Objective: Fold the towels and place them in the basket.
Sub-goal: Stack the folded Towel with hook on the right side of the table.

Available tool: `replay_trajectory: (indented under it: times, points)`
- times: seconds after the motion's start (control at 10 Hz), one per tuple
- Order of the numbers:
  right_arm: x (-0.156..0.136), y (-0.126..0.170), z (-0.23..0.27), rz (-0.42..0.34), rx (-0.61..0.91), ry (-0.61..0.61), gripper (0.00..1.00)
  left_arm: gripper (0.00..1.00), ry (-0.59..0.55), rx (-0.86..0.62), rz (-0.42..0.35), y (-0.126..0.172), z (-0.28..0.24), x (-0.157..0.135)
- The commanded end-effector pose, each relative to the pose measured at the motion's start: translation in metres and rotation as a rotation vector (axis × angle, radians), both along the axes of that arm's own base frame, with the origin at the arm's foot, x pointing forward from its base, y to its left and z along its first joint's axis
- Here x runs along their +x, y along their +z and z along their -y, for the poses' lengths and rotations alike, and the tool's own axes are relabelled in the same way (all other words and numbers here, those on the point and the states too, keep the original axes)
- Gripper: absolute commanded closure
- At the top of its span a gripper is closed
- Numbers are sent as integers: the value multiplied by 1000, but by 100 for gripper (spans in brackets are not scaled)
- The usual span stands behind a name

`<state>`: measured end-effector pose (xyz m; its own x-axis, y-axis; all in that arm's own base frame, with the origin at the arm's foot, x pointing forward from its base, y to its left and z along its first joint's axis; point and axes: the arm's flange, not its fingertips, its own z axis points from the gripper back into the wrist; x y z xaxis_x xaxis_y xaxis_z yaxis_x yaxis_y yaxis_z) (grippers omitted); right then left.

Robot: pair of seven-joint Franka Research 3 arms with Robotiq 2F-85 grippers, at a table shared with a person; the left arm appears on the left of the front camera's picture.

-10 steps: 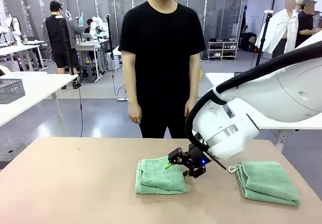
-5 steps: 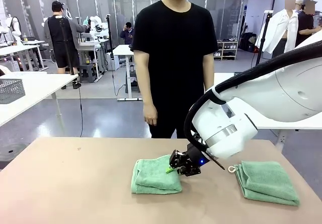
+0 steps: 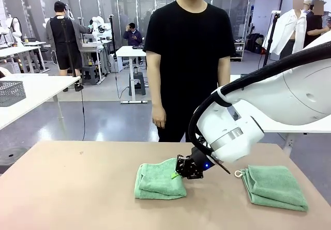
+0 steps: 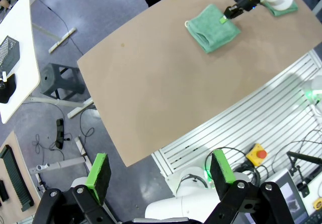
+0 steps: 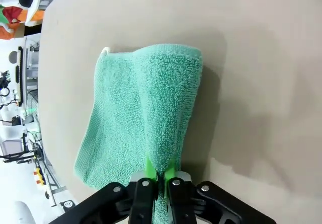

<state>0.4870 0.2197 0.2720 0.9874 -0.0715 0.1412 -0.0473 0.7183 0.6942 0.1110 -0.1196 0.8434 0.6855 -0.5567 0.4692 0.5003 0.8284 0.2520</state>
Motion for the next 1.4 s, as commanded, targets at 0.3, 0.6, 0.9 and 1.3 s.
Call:
replay_trajectory:
  times: [0.3,0.6,0.9,1.3]
  points:
    - [0,0,0,0,0,0,100,0,-10,1,12,3,1,-11]
    - [-1,2,-1,-8,13,4,93,0,-10,1,12,3,1,-11]
    - [4,72,33,53,-32,-27,93,0,-10,1,12,3,1,-11]
    - [-9,135,97,58,-99,31,93,0,-10,1,12,3,1,-11]
